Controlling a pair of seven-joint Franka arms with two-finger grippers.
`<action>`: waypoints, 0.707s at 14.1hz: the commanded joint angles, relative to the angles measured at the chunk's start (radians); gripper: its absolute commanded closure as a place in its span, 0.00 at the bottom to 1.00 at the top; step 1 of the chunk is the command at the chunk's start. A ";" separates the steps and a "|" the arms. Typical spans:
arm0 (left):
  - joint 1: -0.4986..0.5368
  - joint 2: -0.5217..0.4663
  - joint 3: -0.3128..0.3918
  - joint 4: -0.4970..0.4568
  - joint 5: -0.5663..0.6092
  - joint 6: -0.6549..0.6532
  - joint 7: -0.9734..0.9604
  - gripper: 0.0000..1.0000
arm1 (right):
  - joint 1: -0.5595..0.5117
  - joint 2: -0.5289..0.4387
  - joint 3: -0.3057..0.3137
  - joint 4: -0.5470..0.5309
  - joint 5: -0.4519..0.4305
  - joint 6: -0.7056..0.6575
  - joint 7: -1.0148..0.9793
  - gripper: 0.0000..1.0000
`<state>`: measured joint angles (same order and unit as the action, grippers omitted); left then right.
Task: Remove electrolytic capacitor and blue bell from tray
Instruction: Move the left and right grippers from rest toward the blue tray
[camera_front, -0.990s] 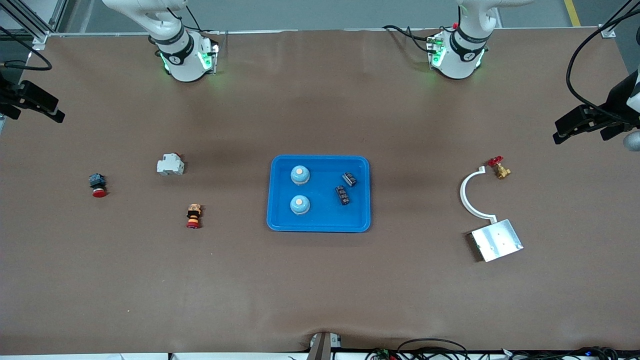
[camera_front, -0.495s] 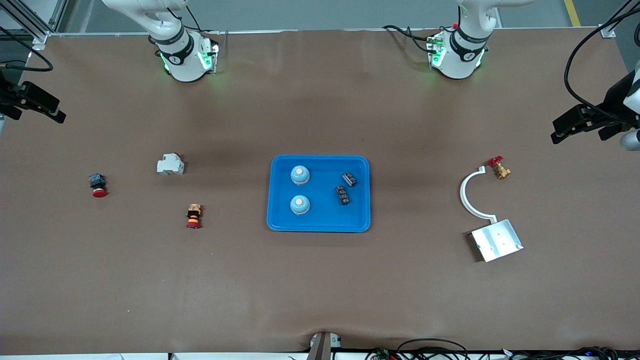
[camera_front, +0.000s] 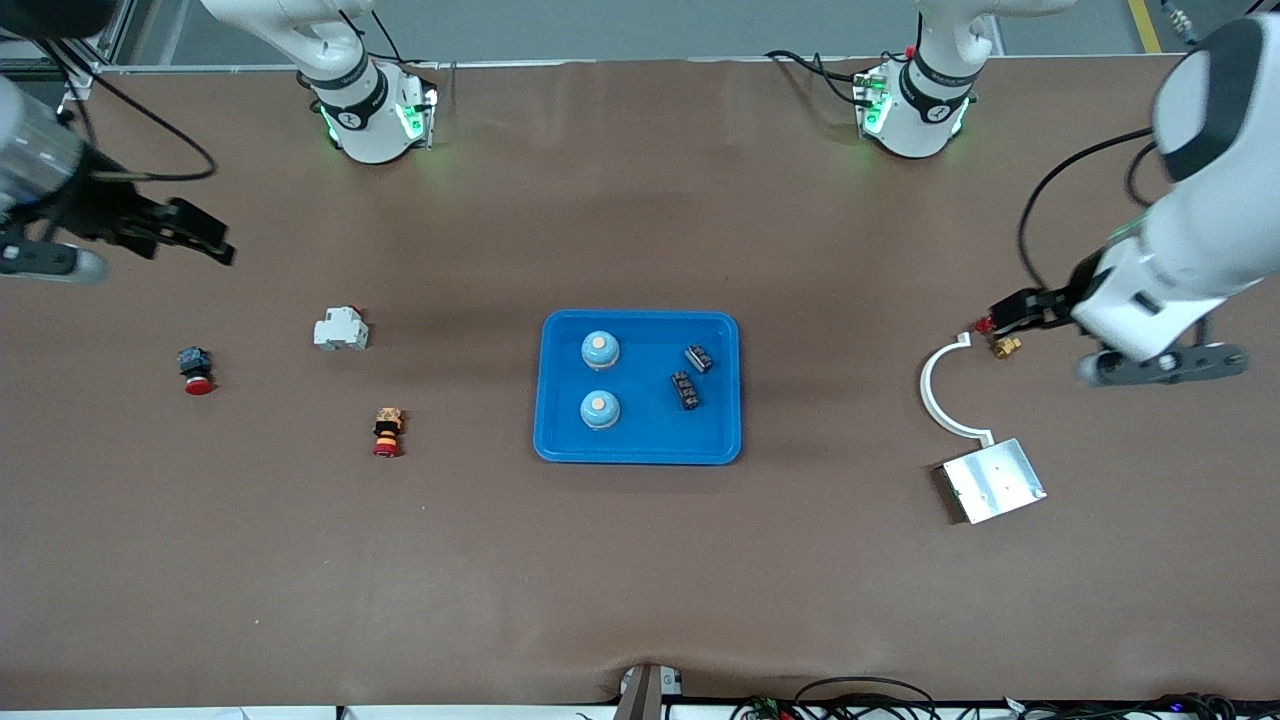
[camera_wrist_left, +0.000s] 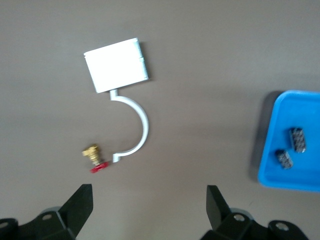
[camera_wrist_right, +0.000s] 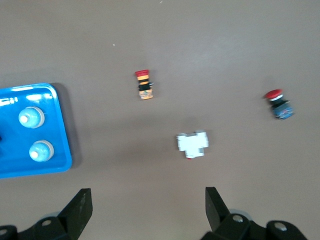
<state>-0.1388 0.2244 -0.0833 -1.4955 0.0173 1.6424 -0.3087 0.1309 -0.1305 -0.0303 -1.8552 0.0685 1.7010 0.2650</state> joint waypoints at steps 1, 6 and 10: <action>-0.073 0.038 0.002 -0.041 0.004 0.086 -0.157 0.00 | 0.100 -0.110 -0.005 -0.232 0.016 0.161 0.175 0.00; -0.275 0.220 0.002 -0.032 0.004 0.284 -0.553 0.00 | 0.381 -0.011 -0.005 -0.331 0.014 0.383 0.622 0.00; -0.375 0.315 0.000 -0.032 0.003 0.382 -0.771 0.07 | 0.495 0.161 -0.005 -0.317 0.007 0.560 0.810 0.00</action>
<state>-0.4893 0.5114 -0.0893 -1.5456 0.0172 2.0047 -0.9998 0.5943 -0.0522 -0.0204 -2.1969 0.0770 2.2059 1.0084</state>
